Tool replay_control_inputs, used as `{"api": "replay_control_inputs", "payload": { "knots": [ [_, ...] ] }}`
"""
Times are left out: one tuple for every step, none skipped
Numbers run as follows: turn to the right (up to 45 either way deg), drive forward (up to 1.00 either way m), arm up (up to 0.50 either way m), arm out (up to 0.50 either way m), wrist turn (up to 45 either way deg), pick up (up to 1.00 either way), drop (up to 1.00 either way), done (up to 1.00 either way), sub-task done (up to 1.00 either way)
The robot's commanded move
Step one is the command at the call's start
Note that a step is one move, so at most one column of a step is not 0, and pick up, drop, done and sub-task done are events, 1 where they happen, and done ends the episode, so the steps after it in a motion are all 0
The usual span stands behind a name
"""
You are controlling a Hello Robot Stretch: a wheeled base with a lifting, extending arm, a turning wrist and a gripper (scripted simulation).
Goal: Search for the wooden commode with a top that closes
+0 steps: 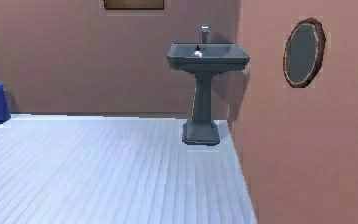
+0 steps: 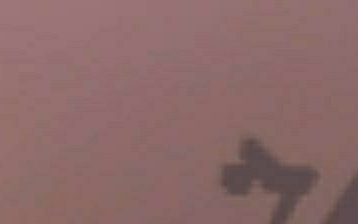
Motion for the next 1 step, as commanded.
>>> {"api": "replay_control_inputs", "payload": {
  "knots": [
    [-45.0, 0.00, 0.00, 0.00, 0.0, 0.00, 0.00, 0.00, 0.00]
  ]
}}
